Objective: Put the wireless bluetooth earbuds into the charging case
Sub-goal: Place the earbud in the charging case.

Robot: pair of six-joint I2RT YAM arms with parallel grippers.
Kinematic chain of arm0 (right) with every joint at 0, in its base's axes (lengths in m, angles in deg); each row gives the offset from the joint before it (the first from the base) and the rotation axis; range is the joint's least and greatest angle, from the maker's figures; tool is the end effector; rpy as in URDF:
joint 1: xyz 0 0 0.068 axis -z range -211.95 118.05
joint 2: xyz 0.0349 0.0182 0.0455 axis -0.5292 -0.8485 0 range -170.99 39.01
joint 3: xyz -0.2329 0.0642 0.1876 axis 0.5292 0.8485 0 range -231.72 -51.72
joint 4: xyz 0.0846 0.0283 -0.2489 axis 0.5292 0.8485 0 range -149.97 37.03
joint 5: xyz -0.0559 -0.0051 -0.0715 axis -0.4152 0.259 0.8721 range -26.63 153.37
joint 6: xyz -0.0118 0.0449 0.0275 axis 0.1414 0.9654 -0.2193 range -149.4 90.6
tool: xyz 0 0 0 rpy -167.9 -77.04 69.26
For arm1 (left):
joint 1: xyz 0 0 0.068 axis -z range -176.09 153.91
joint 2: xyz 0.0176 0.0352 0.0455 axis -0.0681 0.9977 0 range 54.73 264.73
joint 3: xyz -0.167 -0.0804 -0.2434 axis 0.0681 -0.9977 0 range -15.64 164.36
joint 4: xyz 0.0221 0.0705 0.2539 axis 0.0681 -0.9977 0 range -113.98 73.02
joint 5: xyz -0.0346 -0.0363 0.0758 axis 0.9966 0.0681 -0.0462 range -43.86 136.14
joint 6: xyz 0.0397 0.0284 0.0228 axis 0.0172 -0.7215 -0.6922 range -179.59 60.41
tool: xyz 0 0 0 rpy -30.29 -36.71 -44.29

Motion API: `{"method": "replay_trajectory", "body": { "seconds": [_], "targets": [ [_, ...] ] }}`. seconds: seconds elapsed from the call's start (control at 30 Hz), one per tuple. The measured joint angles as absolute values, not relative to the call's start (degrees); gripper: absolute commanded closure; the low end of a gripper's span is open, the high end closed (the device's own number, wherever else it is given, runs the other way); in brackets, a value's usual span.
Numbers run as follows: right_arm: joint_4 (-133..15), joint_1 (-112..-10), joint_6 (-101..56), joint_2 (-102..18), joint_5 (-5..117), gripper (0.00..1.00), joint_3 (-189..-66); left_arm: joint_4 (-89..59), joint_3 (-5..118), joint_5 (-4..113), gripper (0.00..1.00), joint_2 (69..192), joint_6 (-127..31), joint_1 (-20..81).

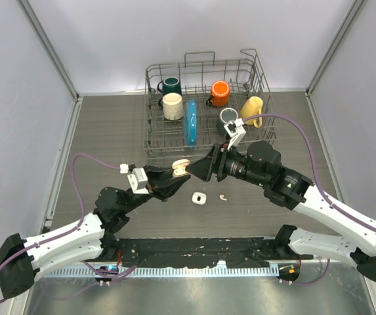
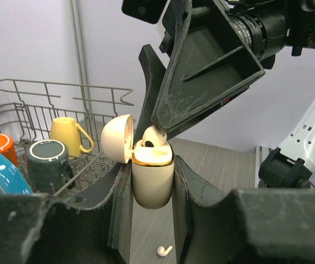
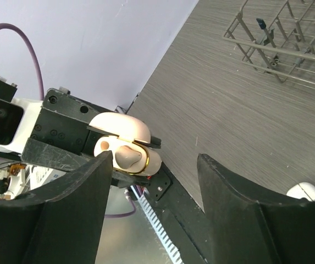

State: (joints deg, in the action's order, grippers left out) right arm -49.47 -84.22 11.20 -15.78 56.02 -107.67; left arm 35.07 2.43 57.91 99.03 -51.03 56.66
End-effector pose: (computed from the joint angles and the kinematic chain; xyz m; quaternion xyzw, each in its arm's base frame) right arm 0.1206 0.1633 0.4042 -0.1186 0.7526 0.5016 0.4097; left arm 0.0872 -0.1267 0.3132 0.2793 0.4569 -0.4766 0.6972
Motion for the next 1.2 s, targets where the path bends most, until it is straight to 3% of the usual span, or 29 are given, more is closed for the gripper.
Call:
{"method": "replay_trajectory", "body": {
  "seconds": [0.6,1.2],
  "targets": [
    [-61.4,-82.6,21.6,-18.5,48.4,0.26,-101.1,35.7,2.4,58.6,1.0,99.6,-51.0,56.7],
    [-70.7,-81.2,27.8,-20.7,40.5,0.74,-99.5,38.1,2.4,59.2,0.98,100.2,-51.0,56.6]
  ]
}}
